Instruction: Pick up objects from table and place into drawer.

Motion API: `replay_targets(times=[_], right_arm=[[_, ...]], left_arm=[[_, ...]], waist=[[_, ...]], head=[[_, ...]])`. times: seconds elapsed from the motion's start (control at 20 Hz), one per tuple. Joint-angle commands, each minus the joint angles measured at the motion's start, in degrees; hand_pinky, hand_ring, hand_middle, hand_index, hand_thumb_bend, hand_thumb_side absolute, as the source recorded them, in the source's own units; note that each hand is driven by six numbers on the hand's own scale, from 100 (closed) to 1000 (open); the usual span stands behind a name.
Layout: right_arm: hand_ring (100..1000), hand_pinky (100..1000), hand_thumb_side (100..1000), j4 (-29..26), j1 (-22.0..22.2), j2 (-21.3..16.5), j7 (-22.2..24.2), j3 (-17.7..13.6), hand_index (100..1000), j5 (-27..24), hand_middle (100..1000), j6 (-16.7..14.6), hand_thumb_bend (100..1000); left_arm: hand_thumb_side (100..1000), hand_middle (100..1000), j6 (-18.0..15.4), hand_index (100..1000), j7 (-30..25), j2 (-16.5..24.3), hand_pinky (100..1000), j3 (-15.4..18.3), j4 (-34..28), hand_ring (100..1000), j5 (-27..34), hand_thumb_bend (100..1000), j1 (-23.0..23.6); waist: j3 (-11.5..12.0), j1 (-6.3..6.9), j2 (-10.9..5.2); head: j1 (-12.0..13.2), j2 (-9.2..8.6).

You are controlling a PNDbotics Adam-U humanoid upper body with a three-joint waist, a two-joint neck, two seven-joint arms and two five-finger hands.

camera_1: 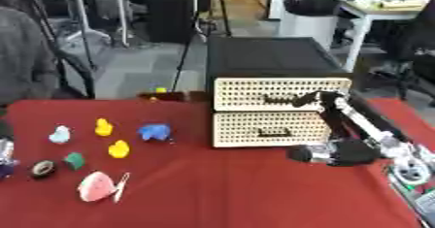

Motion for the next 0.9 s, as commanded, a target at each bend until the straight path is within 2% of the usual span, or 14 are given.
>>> replay_targets(times=[0.05, 0.5, 0.9], right_arm=[[100, 100, 770, 3.0, -2.1, -1.9, 0.5, -0.1, 759, 1.5, 100, -0.2, 1000], [100, 100, 750, 11.0, -5.8, -1.1, 0.9, 0.3, 762, 5.5, 100, -1.2, 1000], [100, 100, 743, 16.7, -8.8, -0.8, 0.2, -0.2, 764, 6.7, 100, -1.8, 1000]], left_arm=[[222, 573, -0.1, 780, -0.2, 0.5, 624, 0.2, -0.8, 569, 0.1, 117, -0.9], [220, 574, -0.2, 780, -0.5, 0.3, 623, 0.0, -0.8, 569, 0.2, 113, -1.1], [220, 574, -0.2, 780, -0.7, 0.1, 623, -0.2, -0.8, 569, 0.3, 108, -1.3]], waist=[[0.1, 0.19, -0.66], [1.0, 0.64, -0.58], [1.9, 0.93, -0.31]], head=[[-0.2, -0.46], [-0.5, -0.60], [-0.7, -0.67]])
